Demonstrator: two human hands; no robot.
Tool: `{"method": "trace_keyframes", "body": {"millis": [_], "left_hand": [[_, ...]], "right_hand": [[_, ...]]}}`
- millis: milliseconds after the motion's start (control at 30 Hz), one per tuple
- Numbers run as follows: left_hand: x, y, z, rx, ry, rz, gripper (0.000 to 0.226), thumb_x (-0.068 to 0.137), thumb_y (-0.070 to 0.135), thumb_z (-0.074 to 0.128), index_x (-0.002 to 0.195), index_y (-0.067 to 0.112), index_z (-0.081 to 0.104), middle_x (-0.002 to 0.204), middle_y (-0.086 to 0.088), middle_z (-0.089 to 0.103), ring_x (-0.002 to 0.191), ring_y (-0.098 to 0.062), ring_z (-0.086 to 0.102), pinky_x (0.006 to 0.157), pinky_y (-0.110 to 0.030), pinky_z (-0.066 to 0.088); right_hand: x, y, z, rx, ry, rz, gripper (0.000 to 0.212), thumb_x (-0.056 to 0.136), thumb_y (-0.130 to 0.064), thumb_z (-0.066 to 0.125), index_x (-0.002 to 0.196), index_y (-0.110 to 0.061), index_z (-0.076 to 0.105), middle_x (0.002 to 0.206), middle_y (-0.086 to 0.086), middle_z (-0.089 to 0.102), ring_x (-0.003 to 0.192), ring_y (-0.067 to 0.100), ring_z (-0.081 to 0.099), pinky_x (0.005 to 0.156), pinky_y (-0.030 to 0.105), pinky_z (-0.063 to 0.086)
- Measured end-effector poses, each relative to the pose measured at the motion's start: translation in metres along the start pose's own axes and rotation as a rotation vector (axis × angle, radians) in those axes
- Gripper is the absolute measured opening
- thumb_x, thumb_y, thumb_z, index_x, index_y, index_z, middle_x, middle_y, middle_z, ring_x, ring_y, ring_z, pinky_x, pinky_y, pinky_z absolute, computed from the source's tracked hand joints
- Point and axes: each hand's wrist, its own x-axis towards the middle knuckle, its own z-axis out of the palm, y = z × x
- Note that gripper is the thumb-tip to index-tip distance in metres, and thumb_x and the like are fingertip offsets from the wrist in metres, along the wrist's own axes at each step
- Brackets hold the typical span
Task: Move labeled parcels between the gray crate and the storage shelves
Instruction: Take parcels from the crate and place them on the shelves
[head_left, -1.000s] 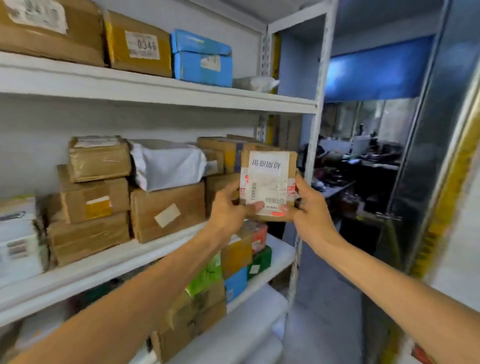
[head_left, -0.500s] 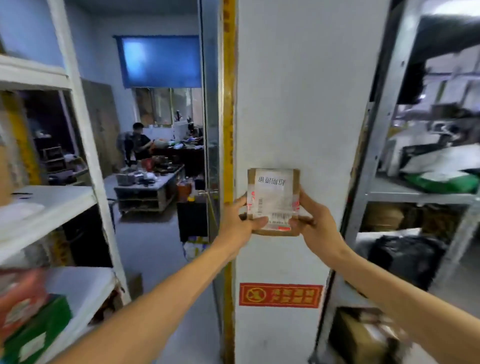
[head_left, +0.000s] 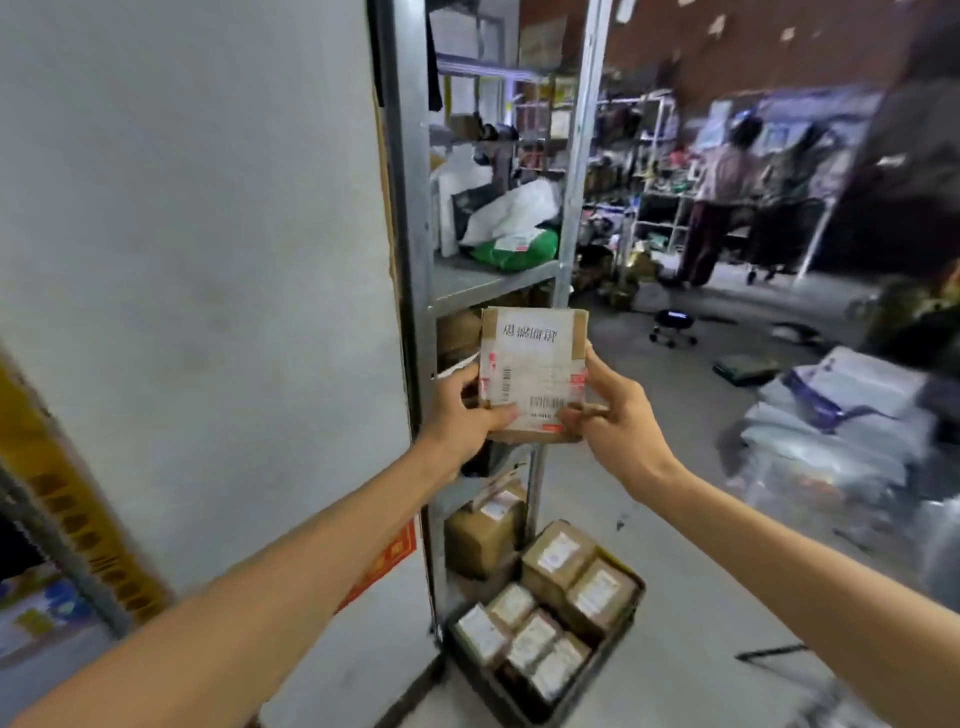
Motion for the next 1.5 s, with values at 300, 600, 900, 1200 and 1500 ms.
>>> {"method": "trace_keyframes", "body": {"millis": [300,600,900,1200,1500], "left_hand": [[0.053,-0.045,0.052,-0.027,-0.248,-0.015,0.052,0.081,-0.001,0.072,0.128,0.016,0.058,0.111,0.004,0.067,0.098,-0.010,0.065,0.078,-0.021,0.057],[0.103,-0.127,0.081,-0.037,-0.228,-0.106,0.046,0.080,-0.001,0.074,0.122,0.012,0.062,0.110,0.000,0.069,0.104,-0.015,0.066,0.089,-0.032,0.056],[0.168,-0.283,0.103,-0.060,-0.264,-0.417,0.042,0.078,-0.005,0.073,0.105,0.026,0.064,0.101,0.006,0.069,0.098,-0.010,0.066,0.086,-0.029,0.055],[0.192,-0.440,0.126,-0.086,-0.255,-0.806,0.037,0.086,-0.008,0.063,0.116,0.015,0.064,0.097,0.007,0.069,0.084,-0.004,0.065,0.068,-0.018,0.057],[0.132,-0.602,0.183,-0.215,-0.016,-1.169,0.036,0.089,-0.004,0.060,0.122,0.010,0.064,0.115,-0.007,0.070,0.104,-0.025,0.067,0.090,-0.040,0.055]], "right_hand": [[0.004,0.044,-0.028,-0.049,0.197,0.089,0.087,0.085,0.020,0.051,0.149,-0.034,0.030,0.138,-0.003,0.054,0.110,0.020,0.063,0.076,0.028,0.059],[0.047,0.130,-0.034,-0.075,0.171,0.165,0.087,0.083,0.020,0.054,0.151,-0.028,0.029,0.138,-0.001,0.055,0.113,0.021,0.062,0.079,0.031,0.060],[0.105,0.289,-0.001,-0.113,0.120,0.437,0.085,0.082,0.016,0.054,0.148,-0.032,0.032,0.132,-0.002,0.059,0.109,0.021,0.064,0.080,0.037,0.060],[0.123,0.460,0.031,-0.154,-0.036,0.650,0.096,0.070,0.007,0.075,0.150,-0.023,0.033,0.124,-0.005,0.063,0.106,0.017,0.065,0.079,0.031,0.059],[0.089,0.623,0.059,-0.302,-0.192,0.751,0.086,0.079,0.004,0.066,0.151,-0.024,0.030,0.129,-0.007,0.053,0.115,0.017,0.054,0.090,0.027,0.048]]}}
